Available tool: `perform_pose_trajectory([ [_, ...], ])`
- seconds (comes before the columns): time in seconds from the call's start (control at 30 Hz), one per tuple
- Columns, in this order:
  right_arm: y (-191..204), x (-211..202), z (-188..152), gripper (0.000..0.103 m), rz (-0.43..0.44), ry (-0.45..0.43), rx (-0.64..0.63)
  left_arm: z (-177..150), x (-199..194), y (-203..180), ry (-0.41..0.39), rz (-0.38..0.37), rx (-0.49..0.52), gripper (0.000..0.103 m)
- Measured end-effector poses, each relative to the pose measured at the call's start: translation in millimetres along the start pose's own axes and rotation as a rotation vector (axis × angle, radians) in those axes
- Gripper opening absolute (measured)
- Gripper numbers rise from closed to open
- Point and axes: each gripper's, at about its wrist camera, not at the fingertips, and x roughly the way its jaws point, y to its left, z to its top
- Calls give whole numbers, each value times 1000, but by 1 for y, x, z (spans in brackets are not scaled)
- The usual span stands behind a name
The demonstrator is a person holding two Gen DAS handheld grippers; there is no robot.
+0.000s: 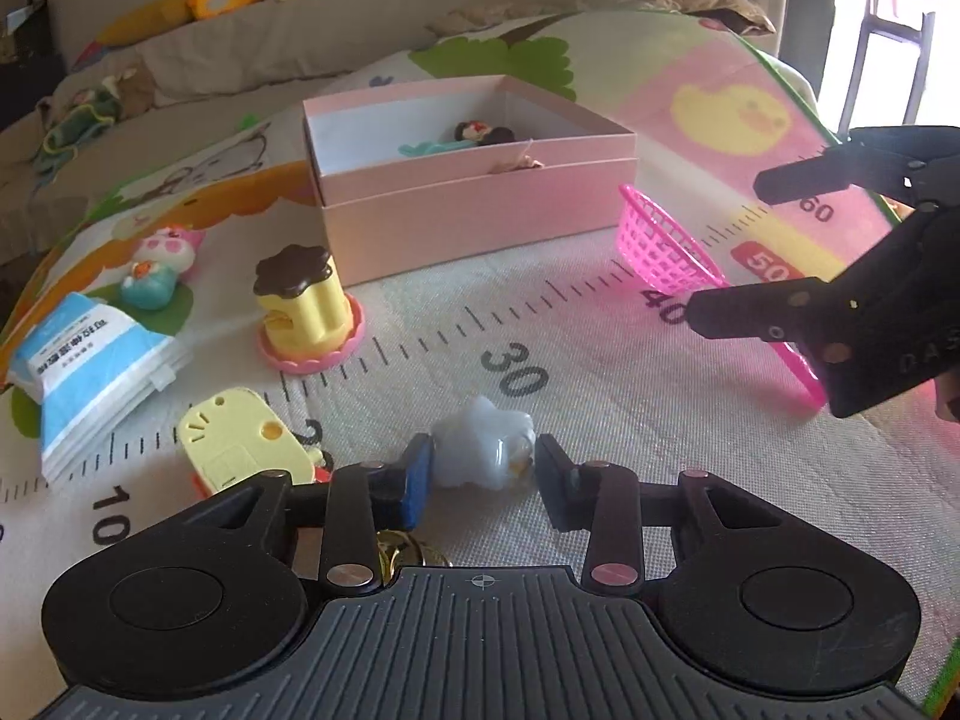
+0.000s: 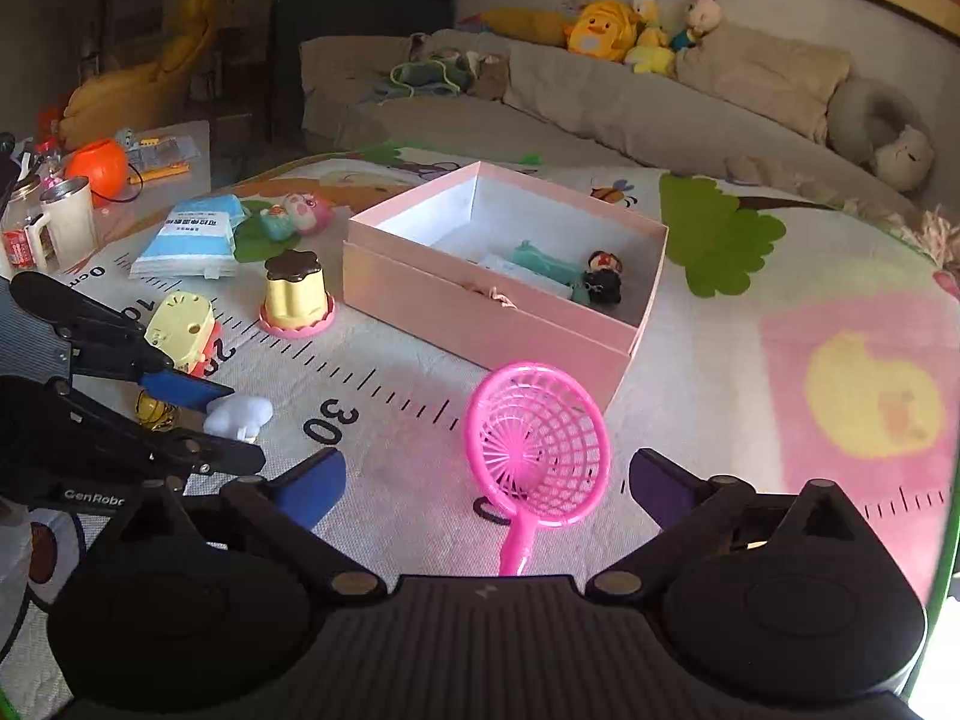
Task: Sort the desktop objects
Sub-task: 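Grasp the white star toy with the left tool while the right tool carries the net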
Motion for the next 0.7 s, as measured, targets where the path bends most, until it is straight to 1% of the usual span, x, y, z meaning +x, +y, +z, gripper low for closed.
perform_pose_trajectory([
  [0.1,-3,29,10,101,-26,60,1,-1,-2,2,1,-5,-15,41],
  [0.2,-19,56,13,101,-19,113,81,-2,-4,5,2,-12,-27,41],
  [0.27,-30,65,11,94,13,142,148,-1,-6,7,1,-16,-26,41],
  [0.3,-36,67,9,78,32,159,182,-1,-8,7,-2,-16,-23,41],
  [0.33,-39,66,7,53,46,170,197,-1,-9,8,-5,-16,-20,41],
  [0.37,-39,64,5,40,56,176,198,-1,-11,7,-7,-16,-18,41],
  [0.4,-38,59,3,24,62,179,194,0,-12,6,-9,-19,-15,41],
  [0.43,-37,52,2,18,62,173,191,0,-14,5,-13,-20,-10,41],
  [0.47,-36,45,1,17,64,166,186,1,-16,4,-19,-21,-6,41],
  [0.53,-33,26,3,7,73,147,178,1,-22,0,-33,-29,5,41],
  [0.7,-27,-19,8,6,86,85,142,2,-37,-7,-68,-43,28,41],
])
